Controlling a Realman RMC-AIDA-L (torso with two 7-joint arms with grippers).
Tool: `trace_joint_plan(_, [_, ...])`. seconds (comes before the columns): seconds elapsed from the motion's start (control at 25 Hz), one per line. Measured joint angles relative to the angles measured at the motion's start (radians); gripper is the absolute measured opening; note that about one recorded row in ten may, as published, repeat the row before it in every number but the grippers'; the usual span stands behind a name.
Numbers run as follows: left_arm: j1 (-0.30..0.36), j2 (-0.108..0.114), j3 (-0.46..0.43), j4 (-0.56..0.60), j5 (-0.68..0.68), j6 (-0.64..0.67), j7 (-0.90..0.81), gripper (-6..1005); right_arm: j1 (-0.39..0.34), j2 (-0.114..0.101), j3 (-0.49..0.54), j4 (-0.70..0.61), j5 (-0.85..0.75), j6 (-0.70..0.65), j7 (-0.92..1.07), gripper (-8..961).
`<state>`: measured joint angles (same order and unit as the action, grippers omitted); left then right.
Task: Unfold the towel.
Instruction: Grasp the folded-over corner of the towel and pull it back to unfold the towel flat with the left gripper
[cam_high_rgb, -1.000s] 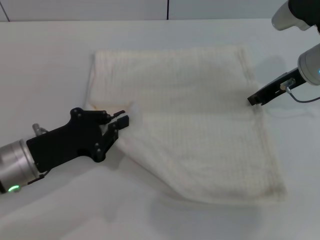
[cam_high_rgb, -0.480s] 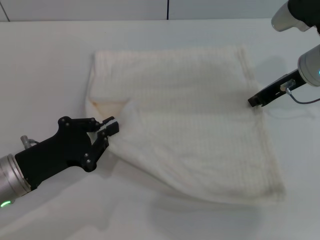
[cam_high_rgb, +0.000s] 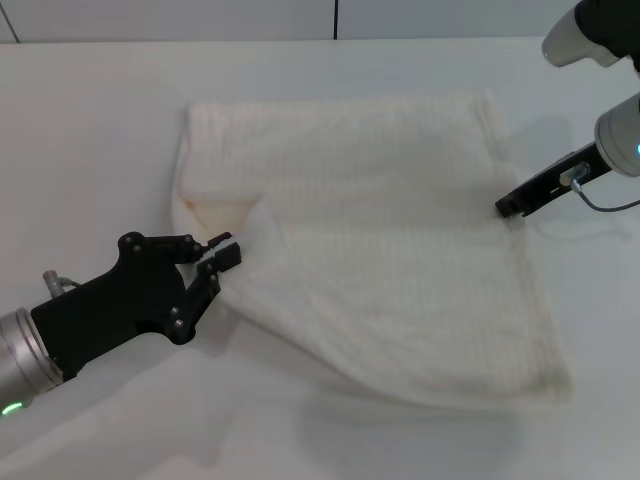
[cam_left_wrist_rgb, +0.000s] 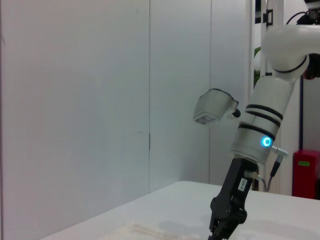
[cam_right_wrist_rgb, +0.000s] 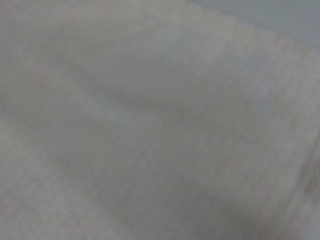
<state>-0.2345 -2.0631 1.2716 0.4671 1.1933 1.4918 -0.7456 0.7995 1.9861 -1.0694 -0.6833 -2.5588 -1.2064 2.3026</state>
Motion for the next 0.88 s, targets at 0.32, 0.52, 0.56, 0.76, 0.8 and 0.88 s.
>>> trace_joint_plan(0.32, [0.006,0.000,0.000,-0.001,-0.015,0.026,0.010,69,-0.006,0.000,0.000,0.004,0.000,0.004,0.000,-2])
trace_joint_plan(0.52, [0.008,0.000,0.000,-0.005,-0.017,0.038,0.012,70,-0.006,0.000,-0.002,0.007,0.000,0.005,0.000,-2])
trace_joint_plan(0.56, [0.009,0.000,0.000,-0.007,-0.017,0.040,0.015,70,-0.007,0.000,-0.002,0.007,0.000,0.005,0.000,-2])
trace_joint_plan(0.76, [0.009,-0.001,-0.001,-0.037,-0.031,0.062,0.070,72,-0.006,0.000,-0.003,0.008,0.000,0.005,0.000,-2])
trace_joint_plan(0.8, [0.009,-0.002,-0.002,-0.060,-0.040,0.083,0.103,72,-0.007,0.000,-0.003,0.008,0.000,0.005,0.000,-2])
trace_joint_plan(0.88, [0.008,-0.001,-0.005,-0.068,-0.040,0.099,0.120,73,-0.007,0.000,-0.004,0.008,0.000,0.005,0.000,-2])
